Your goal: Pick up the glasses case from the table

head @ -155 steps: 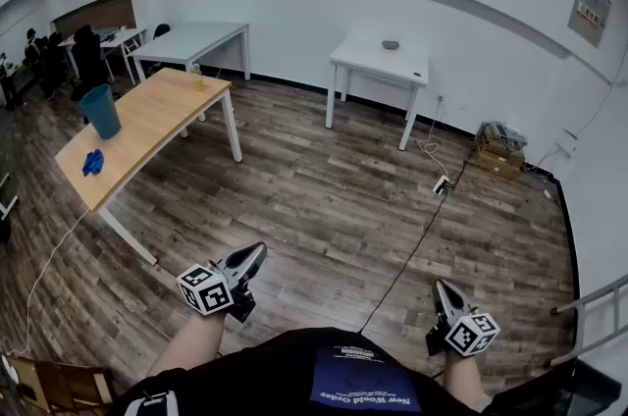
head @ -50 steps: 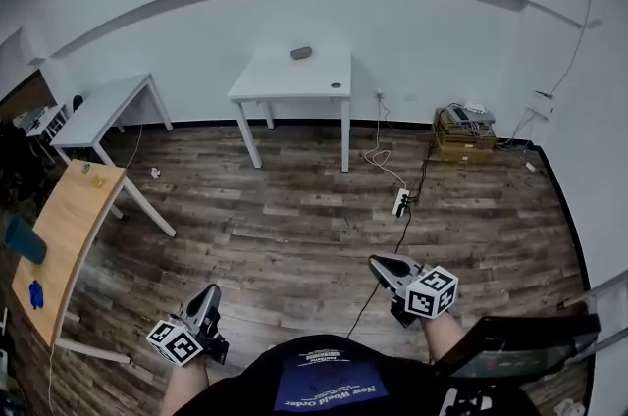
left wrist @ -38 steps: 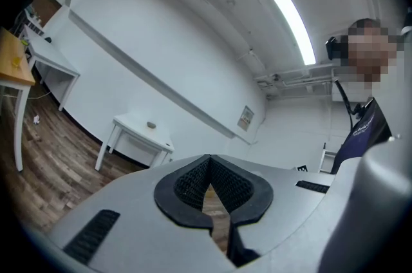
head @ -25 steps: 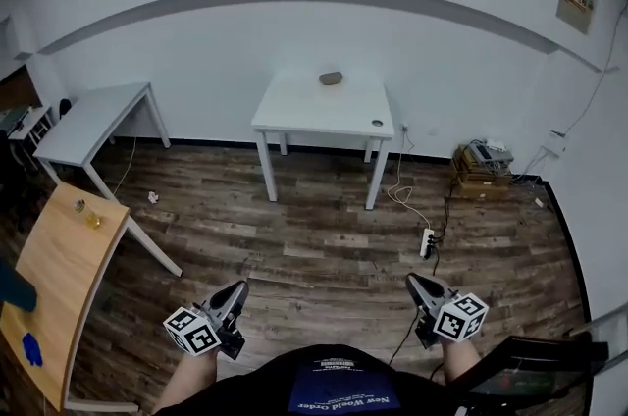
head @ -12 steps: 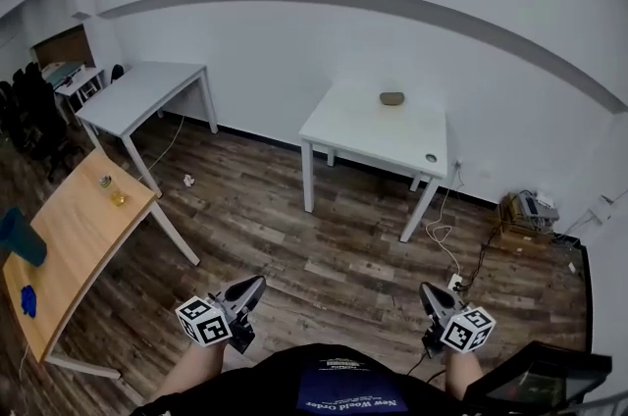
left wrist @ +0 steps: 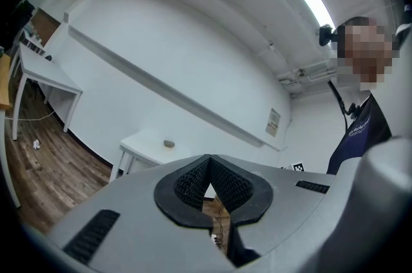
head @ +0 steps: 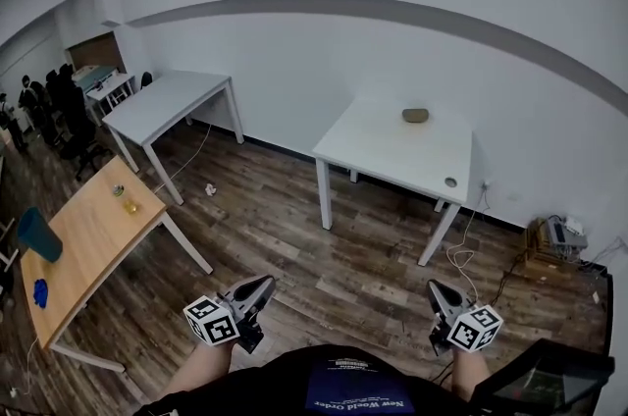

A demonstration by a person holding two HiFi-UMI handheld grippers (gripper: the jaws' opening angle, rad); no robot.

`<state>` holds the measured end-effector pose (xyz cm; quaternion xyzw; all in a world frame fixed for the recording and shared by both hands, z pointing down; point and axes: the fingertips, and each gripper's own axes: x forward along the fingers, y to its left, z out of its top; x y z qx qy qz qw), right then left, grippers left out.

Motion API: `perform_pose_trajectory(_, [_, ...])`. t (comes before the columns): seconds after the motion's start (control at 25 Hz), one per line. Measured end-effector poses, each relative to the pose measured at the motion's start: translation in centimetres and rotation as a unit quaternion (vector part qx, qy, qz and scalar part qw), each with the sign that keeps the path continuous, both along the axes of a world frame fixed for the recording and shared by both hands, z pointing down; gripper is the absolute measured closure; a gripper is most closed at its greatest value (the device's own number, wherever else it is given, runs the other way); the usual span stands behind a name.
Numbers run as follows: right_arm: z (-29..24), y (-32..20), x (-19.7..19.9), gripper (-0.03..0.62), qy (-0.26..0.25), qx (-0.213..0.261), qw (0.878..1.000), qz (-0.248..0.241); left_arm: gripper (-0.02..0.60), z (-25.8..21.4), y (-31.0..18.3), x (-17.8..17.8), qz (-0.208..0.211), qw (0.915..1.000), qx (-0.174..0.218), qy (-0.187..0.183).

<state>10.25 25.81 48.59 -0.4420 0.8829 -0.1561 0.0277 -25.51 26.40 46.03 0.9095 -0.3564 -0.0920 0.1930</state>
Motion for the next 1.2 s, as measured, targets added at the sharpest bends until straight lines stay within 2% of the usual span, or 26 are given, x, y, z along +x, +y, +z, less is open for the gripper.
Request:
perform_pose_trajectory(0.2, [1.4,-2.3,0.4,0.605,-0.004,-0.011,1.0,-0.003,0.582,0.7,-2.7,0.7,0.0,0.9998,-0.016,-0.011])
perform_pose_trajectory(0.36, [2.4,-5.1,-0.1,0.605,-0.003,-0.021,1.0,0.015,0.583,1.6,-6.8,0.3,0.019,0.9996,-0.019,-0.006])
perform_pose_trajectory(0.52, [1.4,-8.8,-2.2,0.605,0.005,-0.009,0.999,0.044,0.583,1.5,-12.1,-1.4,0.055,0.9985,-0.002,0.001])
perform_pose_trajectory(0.76, [-1.1,-13.7,-8.0,0.605,0.015,0.007,0.996,0.09,0.582,0.2,-20.6,-6.6,0.112,0.9937,0.009,0.0])
perform_pose_trajectory(0.96, [-1.6,-17.9,-10.4,0.605,-0.004,0.001,0.991,0.134,0.582,0.4,-26.8,-7.8,0.162,0.9867,0.011,0.001])
perform_pose_trajectory(1.08, [-0.6,-19.2,-11.7,0.605,0.007,-0.01,0.99,0.141,0.582,1.6,-29.5,-8.5,0.172,0.985,-0.002,0.008])
perform_pose_trajectory(1.2, [0.0,-20.5,-11.1,0.605,0.007,-0.023,0.988,0.152,0.581,2.3,-31.6,-7.9,0.18,0.9835,-0.005,0.014])
